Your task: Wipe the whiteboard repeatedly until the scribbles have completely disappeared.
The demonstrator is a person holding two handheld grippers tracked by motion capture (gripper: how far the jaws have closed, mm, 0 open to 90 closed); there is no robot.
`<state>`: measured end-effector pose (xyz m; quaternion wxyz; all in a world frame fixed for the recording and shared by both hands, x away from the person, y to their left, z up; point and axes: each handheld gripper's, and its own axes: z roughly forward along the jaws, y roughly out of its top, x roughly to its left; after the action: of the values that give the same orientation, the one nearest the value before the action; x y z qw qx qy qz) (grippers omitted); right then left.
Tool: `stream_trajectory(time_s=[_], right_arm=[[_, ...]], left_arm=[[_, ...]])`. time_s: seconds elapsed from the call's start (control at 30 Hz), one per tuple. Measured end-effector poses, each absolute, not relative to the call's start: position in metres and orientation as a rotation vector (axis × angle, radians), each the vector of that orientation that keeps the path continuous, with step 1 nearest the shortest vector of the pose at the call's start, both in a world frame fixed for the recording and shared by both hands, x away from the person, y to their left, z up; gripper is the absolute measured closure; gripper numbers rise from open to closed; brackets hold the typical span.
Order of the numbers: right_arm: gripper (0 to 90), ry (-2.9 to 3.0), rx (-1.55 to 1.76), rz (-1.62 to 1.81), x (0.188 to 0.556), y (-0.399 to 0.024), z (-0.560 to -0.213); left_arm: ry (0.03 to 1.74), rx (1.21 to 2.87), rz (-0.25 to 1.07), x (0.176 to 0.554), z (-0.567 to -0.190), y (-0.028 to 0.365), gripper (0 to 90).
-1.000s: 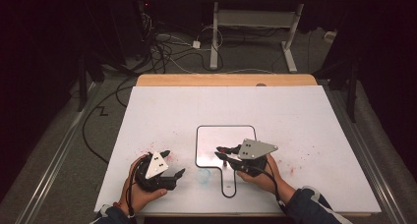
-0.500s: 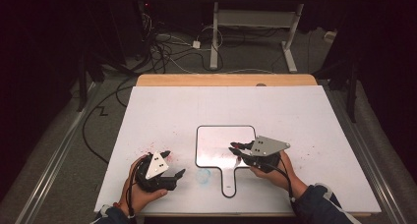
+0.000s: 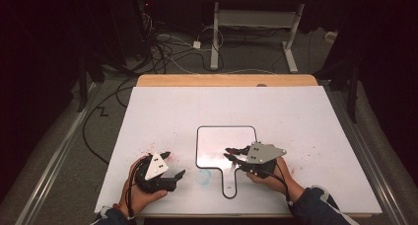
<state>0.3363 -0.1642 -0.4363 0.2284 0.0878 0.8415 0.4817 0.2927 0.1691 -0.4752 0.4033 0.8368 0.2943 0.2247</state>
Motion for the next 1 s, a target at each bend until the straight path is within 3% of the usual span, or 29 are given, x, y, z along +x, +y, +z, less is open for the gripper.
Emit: stream_trajectory(time_s=[0.13,0.5,1.0], right_arm=[[81.5,2.285,0.289,1.332,0.343,-0.17,-0.438],[81.5,2.31,0.227,1.427,0.338,-0.134,-0.442],[81.5,2.211,0.397,1.286,0.365,-0.207,-0.438]], left_arm=[[0.741,2.117,0.568,0.293,-0.475,0.168,22.1],[0.734,2.115,0.566,0.292,-0.475,0.169,22.1],[0.732,2.121,0.565,0.292,-0.475,0.167,22.1]])
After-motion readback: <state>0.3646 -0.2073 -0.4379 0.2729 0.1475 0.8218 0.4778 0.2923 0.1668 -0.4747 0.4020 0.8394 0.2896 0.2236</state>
